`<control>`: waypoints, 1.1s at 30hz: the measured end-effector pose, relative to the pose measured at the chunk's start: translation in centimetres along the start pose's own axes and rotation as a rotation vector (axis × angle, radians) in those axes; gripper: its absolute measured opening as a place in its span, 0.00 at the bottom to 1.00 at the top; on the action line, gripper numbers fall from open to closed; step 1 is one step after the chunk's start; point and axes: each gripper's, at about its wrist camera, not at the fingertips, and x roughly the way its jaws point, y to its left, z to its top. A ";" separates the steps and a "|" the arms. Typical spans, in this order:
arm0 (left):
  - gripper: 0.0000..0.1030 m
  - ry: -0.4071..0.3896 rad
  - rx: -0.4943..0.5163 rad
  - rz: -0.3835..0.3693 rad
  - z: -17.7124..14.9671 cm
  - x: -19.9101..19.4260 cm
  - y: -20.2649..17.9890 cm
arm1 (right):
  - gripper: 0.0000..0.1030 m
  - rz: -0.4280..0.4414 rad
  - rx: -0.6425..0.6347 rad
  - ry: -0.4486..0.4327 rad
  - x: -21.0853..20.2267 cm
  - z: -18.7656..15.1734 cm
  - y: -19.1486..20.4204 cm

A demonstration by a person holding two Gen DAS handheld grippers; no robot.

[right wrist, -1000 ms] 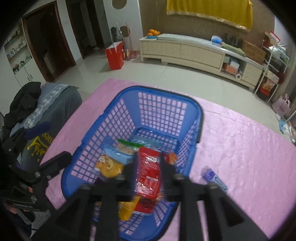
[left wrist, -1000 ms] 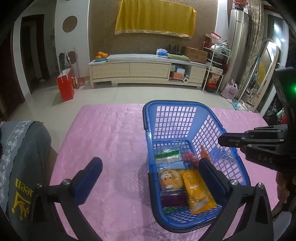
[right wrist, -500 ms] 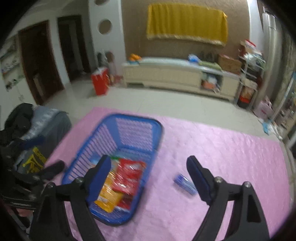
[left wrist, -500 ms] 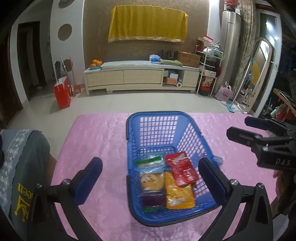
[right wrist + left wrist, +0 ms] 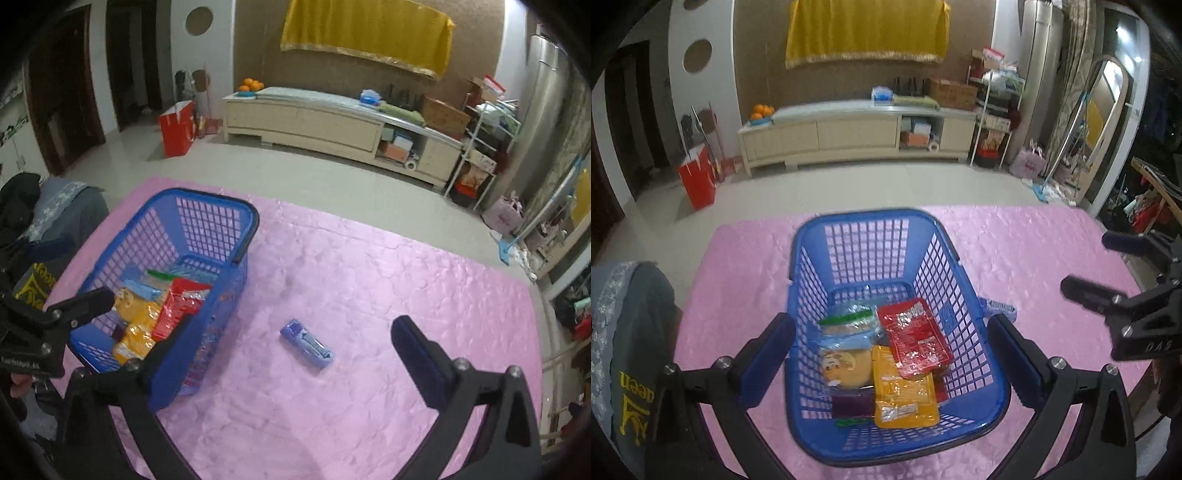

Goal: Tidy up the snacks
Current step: 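Move the right tool to the blue gum roll and grasp it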

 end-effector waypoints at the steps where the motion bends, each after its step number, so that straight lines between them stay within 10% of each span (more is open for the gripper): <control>1: 0.99 0.018 -0.004 -0.003 0.1 0.7 -0.1 | 1.00 0.008 -0.011 0.014 0.6 0.0 -0.2; 19: 0.99 0.257 -0.056 -0.020 0.3 10.7 0.9 | 0.97 0.157 -0.083 0.203 11.9 -3.1 -1.3; 31: 0.99 0.294 0.016 0.021 1.2 12.1 -1.1 | 0.76 0.185 -0.165 0.259 16.7 -4.8 -2.2; 33: 0.99 0.306 0.016 0.012 1.4 12.5 -1.3 | 0.55 0.200 -0.161 0.277 17.3 -5.1 -2.4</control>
